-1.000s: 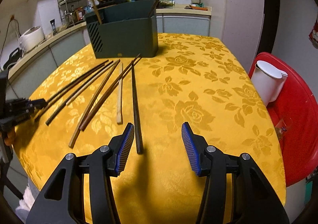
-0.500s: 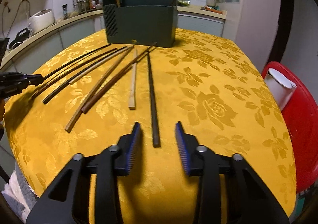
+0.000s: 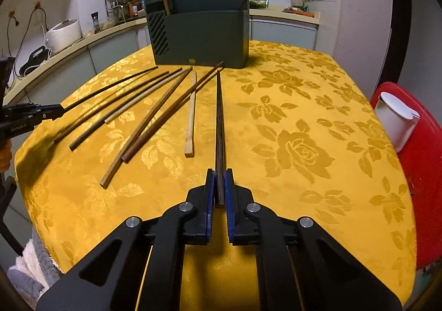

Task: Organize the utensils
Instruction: 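Lift both held chopsticks and carry them over the green utensil holder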

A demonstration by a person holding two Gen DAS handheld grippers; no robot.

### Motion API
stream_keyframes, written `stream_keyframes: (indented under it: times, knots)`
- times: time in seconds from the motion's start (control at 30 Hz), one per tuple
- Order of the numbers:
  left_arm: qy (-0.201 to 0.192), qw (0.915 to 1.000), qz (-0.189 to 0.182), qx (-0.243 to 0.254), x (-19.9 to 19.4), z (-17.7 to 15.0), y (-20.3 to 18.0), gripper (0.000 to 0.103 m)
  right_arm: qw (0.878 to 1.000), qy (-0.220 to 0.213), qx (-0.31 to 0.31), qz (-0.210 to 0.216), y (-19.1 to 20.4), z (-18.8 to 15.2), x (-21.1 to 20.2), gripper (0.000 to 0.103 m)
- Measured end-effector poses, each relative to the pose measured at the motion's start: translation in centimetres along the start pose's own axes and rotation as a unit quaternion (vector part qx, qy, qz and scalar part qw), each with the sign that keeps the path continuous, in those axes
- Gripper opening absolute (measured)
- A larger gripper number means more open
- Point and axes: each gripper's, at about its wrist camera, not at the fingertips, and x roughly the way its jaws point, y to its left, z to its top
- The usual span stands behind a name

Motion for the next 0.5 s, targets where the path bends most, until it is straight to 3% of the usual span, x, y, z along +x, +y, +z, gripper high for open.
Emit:
stream_keyframes:
  times: [0.5]
  knots:
    - [-0.075,0.997,0.013,0.017,-6.5,6.2,-0.1,0.007,0.993,-0.112,0.008,0.023,-1.3,8.2,-9.3,0.008]
